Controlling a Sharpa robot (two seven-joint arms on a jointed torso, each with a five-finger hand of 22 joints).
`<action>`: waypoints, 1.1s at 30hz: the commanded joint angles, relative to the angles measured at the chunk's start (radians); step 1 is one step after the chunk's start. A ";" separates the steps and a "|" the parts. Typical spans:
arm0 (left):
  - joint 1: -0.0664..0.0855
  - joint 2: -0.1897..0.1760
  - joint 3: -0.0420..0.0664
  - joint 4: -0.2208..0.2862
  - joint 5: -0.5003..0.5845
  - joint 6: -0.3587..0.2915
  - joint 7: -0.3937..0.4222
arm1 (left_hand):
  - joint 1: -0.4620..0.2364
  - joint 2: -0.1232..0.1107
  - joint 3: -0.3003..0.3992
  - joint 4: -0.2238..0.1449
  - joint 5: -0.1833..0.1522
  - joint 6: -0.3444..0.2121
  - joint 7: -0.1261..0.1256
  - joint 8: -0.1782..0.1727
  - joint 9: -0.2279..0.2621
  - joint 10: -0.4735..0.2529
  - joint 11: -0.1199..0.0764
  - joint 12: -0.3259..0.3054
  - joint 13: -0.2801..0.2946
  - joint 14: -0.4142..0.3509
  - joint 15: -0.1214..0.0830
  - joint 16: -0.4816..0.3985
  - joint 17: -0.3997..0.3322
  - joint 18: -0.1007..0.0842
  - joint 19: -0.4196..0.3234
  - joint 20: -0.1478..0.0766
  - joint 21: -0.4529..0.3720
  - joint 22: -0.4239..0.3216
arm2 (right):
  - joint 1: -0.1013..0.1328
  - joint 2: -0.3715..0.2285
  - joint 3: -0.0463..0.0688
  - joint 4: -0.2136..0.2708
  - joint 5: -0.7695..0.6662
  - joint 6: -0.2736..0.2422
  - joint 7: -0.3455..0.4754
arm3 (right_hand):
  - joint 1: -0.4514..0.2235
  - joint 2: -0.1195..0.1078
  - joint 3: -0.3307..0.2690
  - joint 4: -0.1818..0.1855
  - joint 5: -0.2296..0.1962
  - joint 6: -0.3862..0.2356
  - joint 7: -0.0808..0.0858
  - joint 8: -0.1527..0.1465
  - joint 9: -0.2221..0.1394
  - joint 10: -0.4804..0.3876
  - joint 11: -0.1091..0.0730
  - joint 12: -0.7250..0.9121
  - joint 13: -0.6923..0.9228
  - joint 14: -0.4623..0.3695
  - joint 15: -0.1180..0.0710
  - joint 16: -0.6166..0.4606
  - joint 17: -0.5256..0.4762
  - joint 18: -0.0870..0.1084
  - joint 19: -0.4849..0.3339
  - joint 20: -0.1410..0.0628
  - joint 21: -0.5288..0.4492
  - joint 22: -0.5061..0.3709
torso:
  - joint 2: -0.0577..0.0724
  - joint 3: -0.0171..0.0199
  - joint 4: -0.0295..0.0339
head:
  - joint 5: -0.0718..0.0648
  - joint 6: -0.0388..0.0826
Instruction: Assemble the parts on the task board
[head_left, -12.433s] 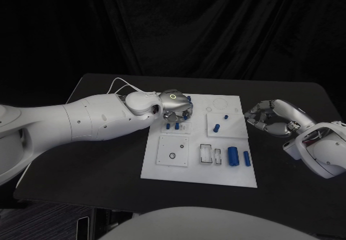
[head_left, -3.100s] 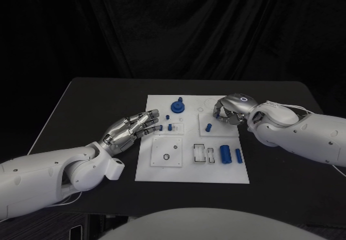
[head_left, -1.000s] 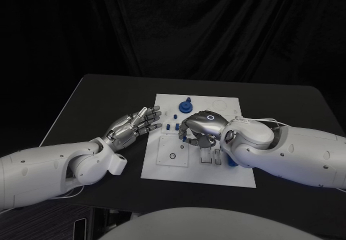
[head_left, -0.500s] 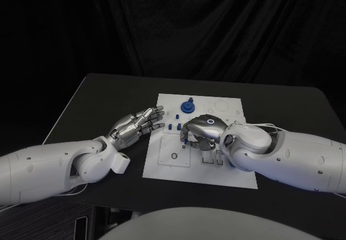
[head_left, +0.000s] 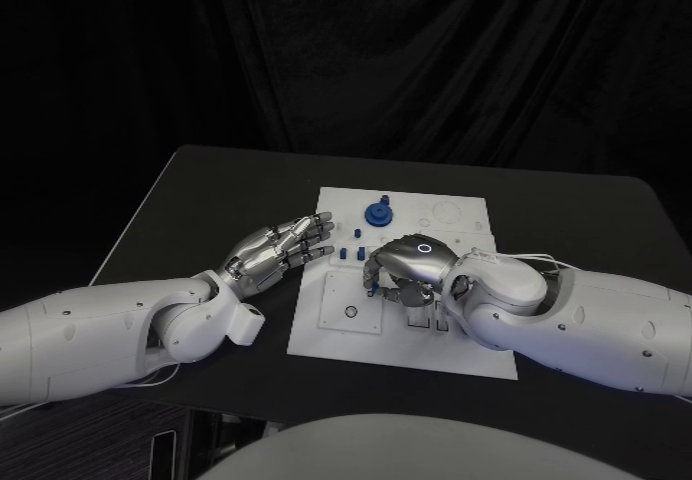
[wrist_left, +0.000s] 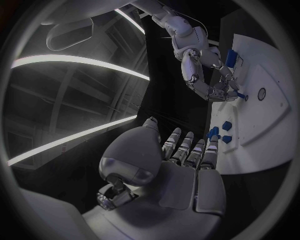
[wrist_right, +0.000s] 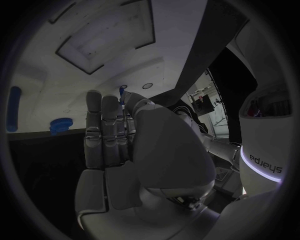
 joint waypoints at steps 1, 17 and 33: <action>-0.001 0.003 0.001 -0.001 0.005 0.013 0.173 | 0.006 0.001 0.006 0.002 0.004 -0.004 -0.002 0.001 0.000 -0.004 0.004 -0.006 -0.001 -0.002 0.006 0.001 0.000 -0.003 0.003 0.005 0.002 0.001 | -0.004 -0.002 0.001 0.006 -0.011 0.009 -0.021 | -0.006 -0.005 0.004 -0.002 0.002 -0.002 0.001 -0.007 0.002 0.004 0.004 -0.004 0.001 0.006 -0.002 0.002 0.000 0.006 0.000 0.004 0.002 0.029 | 0.001 0.0001 0.0019 | -0.002 0.000; -0.001 0.010 0.001 -0.008 0.005 0.019 0.157 | 0.013 0.003 0.012 0.002 0.013 -0.003 0.002 0.001 0.000 -0.010 0.002 -0.010 -0.002 0.000 0.012 0.003 0.001 -0.008 0.006 0.007 0.003 0.001 | -0.014 0.007 0.000 -0.013 -0.011 0.004 -0.010 | -0.007 -0.005 0.005 -0.003 0.003 -0.001 0.000 -0.006 0.003 0.008 0.003 -0.003 0.002 0.004 -0.002 0.001 -0.002 0.006 0.000 0.004 0.001 0.029 | 0.000 0.0001 -0.0011 | 0.000 0.000; -0.001 0.017 0.001 -0.015 0.005 0.027 0.146 | 0.019 0.004 0.017 0.000 0.018 0.002 0.009 0.003 0.001 -0.014 0.002 -0.013 -0.002 0.001 0.017 0.005 0.001 -0.012 0.010 0.007 0.005 0.004 | -0.022 0.023 0.000 -0.029 -0.011 0.005 -0.005 | -0.008 -0.006 0.005 -0.003 0.003 -0.001 0.000 -0.007 0.004 0.009 0.003 -0.003 0.002 0.004 -0.002 0.001 -0.002 0.007 0.000 0.004 -0.001 0.028 | 0.001 0.0010 -0.0003 | -0.002 0.000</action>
